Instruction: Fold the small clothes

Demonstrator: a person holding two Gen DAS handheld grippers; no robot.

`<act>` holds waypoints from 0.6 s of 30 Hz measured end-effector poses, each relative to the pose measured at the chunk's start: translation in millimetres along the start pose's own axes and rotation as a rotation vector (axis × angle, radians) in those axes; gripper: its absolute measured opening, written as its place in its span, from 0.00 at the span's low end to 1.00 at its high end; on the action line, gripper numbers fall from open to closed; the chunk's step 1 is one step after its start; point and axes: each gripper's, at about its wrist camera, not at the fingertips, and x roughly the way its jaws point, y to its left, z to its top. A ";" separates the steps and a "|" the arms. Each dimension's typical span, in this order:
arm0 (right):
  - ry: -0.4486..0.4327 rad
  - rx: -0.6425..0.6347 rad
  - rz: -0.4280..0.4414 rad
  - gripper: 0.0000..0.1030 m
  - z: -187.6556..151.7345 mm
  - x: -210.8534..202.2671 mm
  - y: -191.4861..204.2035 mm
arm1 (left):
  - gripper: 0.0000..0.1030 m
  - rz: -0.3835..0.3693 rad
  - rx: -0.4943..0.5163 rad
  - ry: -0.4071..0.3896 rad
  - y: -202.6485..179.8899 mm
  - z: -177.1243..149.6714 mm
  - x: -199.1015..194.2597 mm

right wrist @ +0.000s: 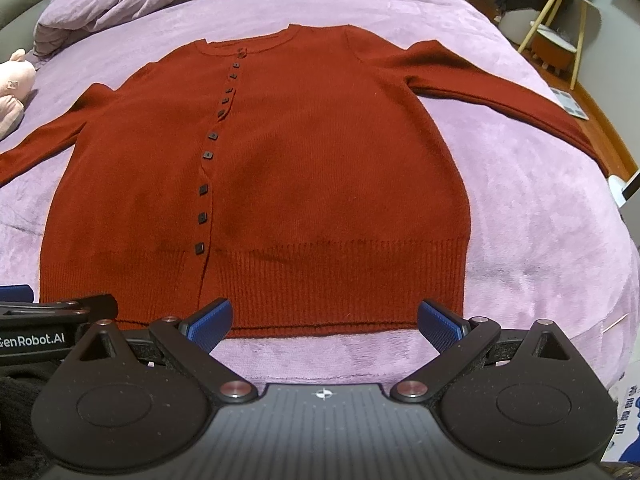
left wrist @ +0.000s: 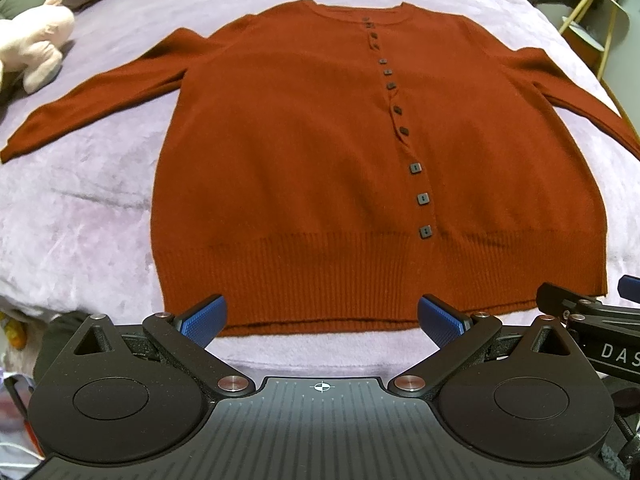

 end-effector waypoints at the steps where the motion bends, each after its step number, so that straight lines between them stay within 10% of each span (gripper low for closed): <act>1: 0.003 0.004 0.003 0.96 0.5 1.4 -0.8 | 1.00 -0.002 -0.001 0.005 0.5 1.2 1.6; 7: -0.034 0.056 0.216 0.96 5.2 8.9 -21.1 | 1.00 -0.046 -0.018 0.004 6.4 17.1 14.0; 11: -0.288 0.243 0.448 0.96 6.5 20.5 -81.7 | 1.00 -0.106 -0.052 -0.072 17.4 41.9 26.0; 18: -0.475 0.759 0.257 0.91 47.5 68.5 -245.4 | 1.00 -0.095 -0.084 -0.205 31.8 86.4 61.6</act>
